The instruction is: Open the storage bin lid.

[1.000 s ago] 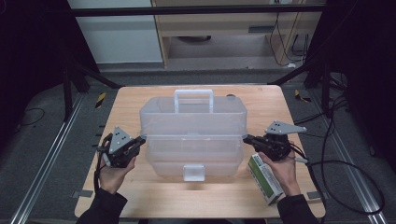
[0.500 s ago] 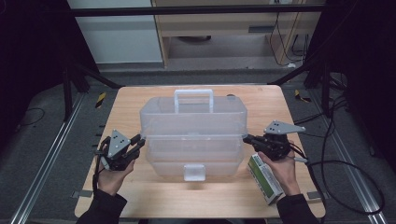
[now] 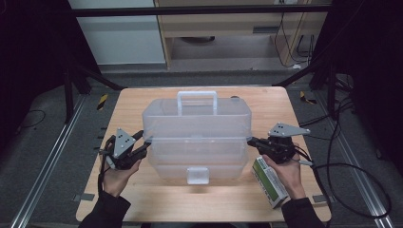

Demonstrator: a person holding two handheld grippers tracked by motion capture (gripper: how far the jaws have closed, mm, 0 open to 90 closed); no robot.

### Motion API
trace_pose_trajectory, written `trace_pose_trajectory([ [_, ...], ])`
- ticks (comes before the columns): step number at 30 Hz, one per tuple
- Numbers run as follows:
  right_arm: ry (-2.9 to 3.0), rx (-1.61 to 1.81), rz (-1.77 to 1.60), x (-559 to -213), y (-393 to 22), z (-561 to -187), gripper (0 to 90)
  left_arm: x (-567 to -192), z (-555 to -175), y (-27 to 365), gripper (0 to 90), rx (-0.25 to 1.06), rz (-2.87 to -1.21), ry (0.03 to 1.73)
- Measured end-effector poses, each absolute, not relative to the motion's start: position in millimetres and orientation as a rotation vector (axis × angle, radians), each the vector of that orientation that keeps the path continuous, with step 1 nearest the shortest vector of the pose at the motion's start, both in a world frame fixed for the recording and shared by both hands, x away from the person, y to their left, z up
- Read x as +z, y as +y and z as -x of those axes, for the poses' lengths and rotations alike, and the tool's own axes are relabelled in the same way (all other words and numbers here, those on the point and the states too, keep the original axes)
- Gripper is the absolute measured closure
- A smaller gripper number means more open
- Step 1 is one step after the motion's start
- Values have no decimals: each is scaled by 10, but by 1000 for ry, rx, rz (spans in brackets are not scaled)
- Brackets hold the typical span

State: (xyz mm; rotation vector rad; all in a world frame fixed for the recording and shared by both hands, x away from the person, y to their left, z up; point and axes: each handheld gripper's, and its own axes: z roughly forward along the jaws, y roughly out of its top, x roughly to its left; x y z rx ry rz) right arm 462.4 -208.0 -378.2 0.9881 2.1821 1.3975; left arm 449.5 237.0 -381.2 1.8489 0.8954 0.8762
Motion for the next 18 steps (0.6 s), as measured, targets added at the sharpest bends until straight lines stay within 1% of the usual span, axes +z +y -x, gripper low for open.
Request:
trace_pose_trajectory([
  [5, 2182, 1397, -988, -3780, -2077, -4623, 900, -3809, -4517, 2367, 615, 863, -1846, 896],
  [6, 2182, 1399, -987, -3780, -2074, -4622, 899, -3805, -4527, 2369, 619, 881, -1845, 879],
  [12, 2182, 1396, -982, -3783, -2062, -4620, 877, -3799, -4513, 2362, 648, 879, -1844, 913],
  [13, 2183, 1372, -986, -3789, -2052, -4620, 847, -3797, -4507, 2358, 650, 883, -1850, 918],
  [14, 2183, 1372, -986, -3789, -2052, -4620, 847, -3797, -4507, 2358, 652, 883, -1850, 918],
  [18, 2214, 1281, -1024, -3854, -2056, -4635, 789, -3796, -4506, 2359, 652, 880, -1848, 922],
])
